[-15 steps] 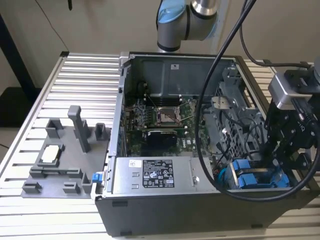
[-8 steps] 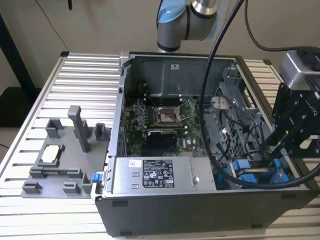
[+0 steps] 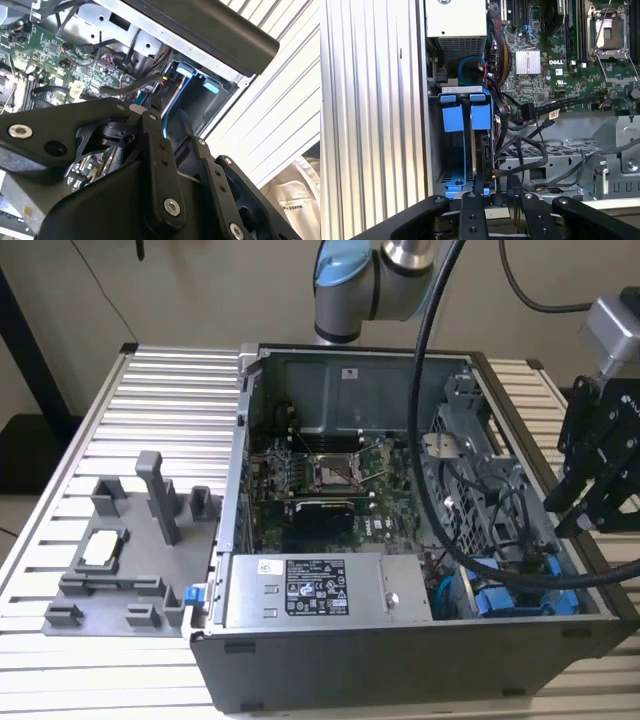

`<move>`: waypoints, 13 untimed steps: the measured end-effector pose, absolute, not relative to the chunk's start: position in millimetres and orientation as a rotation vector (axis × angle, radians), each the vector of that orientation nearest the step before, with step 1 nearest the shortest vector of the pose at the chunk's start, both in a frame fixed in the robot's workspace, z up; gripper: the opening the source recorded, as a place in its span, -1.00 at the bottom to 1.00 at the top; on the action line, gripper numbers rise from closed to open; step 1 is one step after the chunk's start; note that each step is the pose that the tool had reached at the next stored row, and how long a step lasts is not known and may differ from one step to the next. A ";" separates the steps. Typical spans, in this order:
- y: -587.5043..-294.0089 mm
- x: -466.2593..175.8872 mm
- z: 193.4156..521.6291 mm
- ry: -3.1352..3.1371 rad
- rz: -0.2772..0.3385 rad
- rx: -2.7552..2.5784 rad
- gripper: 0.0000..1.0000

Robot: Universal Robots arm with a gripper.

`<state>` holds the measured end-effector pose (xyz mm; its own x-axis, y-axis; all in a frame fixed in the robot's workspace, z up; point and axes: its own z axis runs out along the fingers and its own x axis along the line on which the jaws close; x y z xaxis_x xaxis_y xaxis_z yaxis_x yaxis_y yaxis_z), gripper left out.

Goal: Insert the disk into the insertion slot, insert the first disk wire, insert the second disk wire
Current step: 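Insert the first disk wire, then insert the second disk wire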

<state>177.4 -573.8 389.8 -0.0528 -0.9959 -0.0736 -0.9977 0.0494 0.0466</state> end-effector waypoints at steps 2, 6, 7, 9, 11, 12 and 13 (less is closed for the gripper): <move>-572.3 177.4 389.9 2.260 0.132 -2.147 -0.34; -558.1 177.5 389.9 2.261 0.130 -2.148 -0.34; -553.6 177.4 389.8 2.262 0.128 -2.149 -0.34; -544.7 177.4 389.9 2.266 0.120 -2.152 -0.34; -541.8 177.3 390.0 2.271 0.110 -2.157 -0.34; -541.8 177.0 390.0 2.271 0.110 -2.157 -0.34; -541.8 176.1 390.3 2.271 0.110 -2.157 -0.34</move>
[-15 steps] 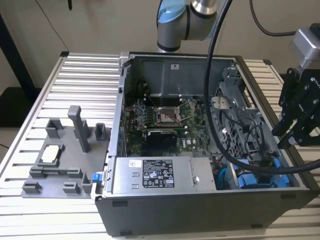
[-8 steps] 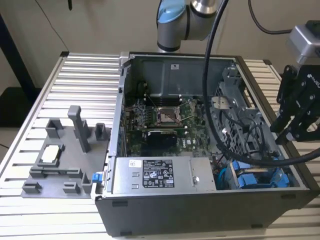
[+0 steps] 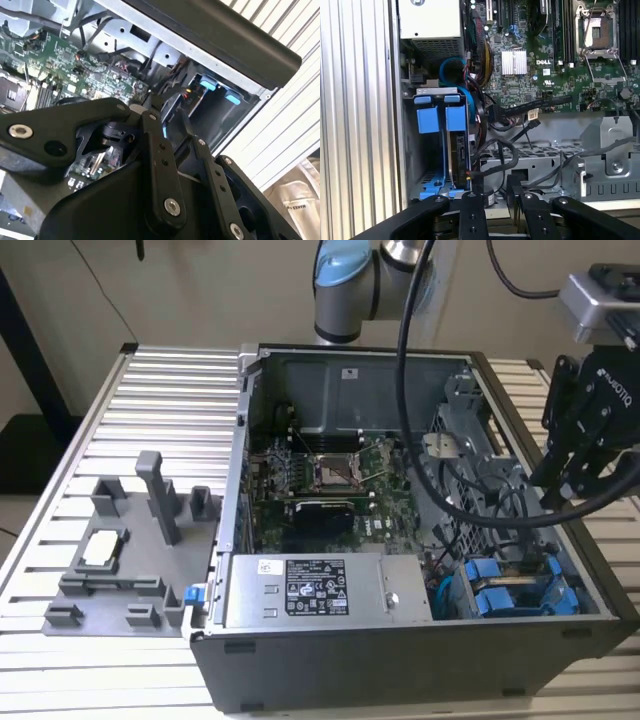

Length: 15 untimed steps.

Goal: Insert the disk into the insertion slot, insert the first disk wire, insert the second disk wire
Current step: 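Insert the second disk wire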

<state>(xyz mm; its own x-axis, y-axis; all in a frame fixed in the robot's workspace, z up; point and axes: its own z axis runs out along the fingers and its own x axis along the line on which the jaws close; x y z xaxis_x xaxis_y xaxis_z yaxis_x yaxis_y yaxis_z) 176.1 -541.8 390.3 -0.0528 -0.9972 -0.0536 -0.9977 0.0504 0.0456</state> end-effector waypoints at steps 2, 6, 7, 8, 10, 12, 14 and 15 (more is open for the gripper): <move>-541.9 173.9 390.9 2.271 0.109 -2.157 -0.34; -542.2 166.0 391.5 2.269 0.105 -2.155 -0.34; -542.4 163.0 391.5 2.268 0.103 -2.154 -0.34; -542.5 160.1 391.5 2.267 0.101 -2.153 -0.34; -542.8 154.9 391.8 2.265 0.098 -2.152 -0.34; -543.2 150.8 392.2 2.264 0.095 -2.151 -0.34; -543.3 146.8 392.6 2.263 0.092 -2.151 -0.34; -543.3 144.4 392.6 2.262 0.091 -2.150 -0.34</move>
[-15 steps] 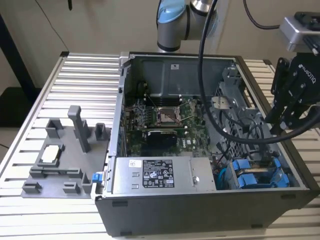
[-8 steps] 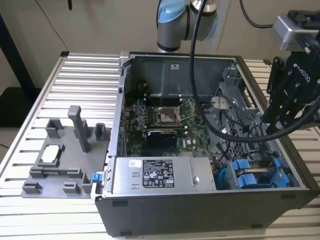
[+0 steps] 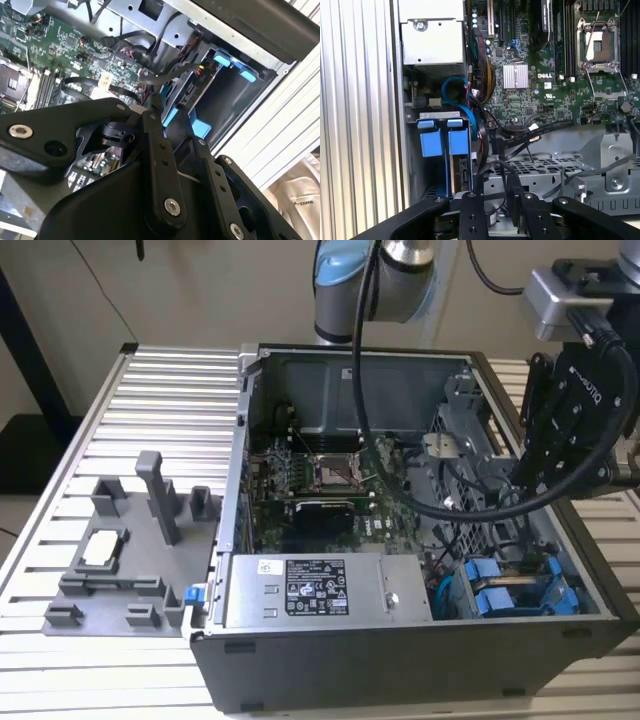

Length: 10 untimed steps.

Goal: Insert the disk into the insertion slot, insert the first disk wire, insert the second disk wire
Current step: 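Insert the second disk wire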

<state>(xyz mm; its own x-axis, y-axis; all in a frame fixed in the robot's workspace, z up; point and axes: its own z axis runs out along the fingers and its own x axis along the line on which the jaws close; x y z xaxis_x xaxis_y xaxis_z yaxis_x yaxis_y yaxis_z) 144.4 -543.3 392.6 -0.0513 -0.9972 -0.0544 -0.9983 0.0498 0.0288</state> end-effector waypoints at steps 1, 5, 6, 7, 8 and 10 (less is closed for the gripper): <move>-543.3 141.7 392.6 2.261 0.090 -2.150 -0.34; -543.4 129.9 392.6 2.255 0.082 -2.149 -0.34; -543.4 126.8 392.6 2.253 0.079 -2.148 -0.34; -543.4 123.9 392.6 2.252 0.076 -2.147 -0.34; -543.4 121.1 392.6 2.250 0.073 -2.146 -0.34; -543.4 115.5 392.6 2.246 0.067 -2.144 -0.34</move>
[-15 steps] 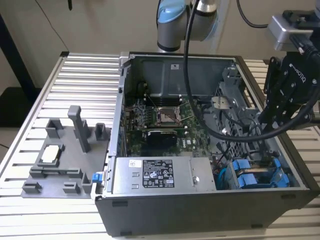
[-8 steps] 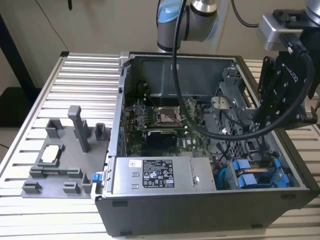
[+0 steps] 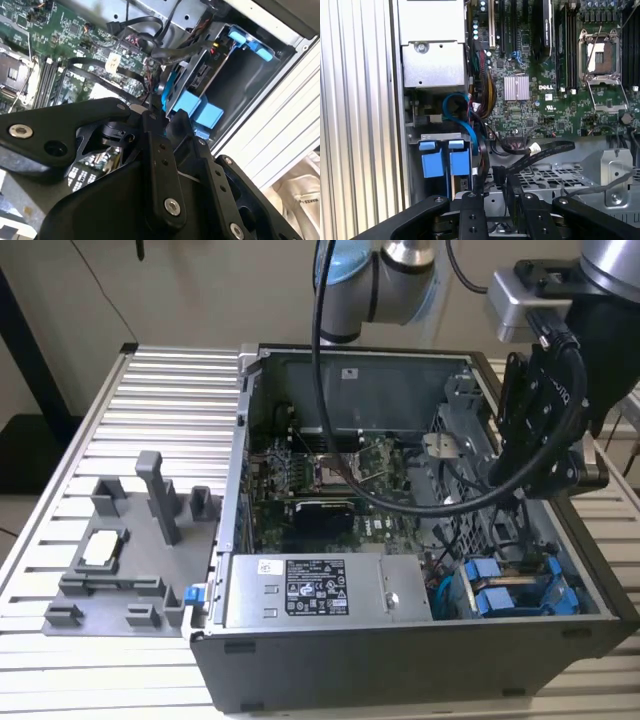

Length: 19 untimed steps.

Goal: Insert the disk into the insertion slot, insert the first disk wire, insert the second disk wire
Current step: 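Insert the second disk wire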

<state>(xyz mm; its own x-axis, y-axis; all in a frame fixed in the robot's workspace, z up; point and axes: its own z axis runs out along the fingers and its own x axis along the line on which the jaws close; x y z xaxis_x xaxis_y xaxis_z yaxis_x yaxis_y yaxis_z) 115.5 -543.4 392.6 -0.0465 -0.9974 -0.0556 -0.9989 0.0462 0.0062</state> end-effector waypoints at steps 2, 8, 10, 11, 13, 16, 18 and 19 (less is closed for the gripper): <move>-543.4 109.9 392.6 2.240 0.056 -2.140 -0.34; -543.4 101.6 391.3 2.203 -0.009 -2.131 -0.34; -543.3 101.1 391.3 2.203 -0.039 -2.156 -0.34; -543.2 100.6 391.2 2.204 -0.055 -2.168 -0.34; -541.8 99.6 390.7 2.202 -0.074 -2.186 -0.34; -537.9 96.8 389.0 2.192 -0.084 -2.198 -0.34; -536.3 94.9 388.8 2.186 -0.084 -2.204 -0.34; -535.4 94.2 388.8 2.182 -0.085 -2.207 -0.34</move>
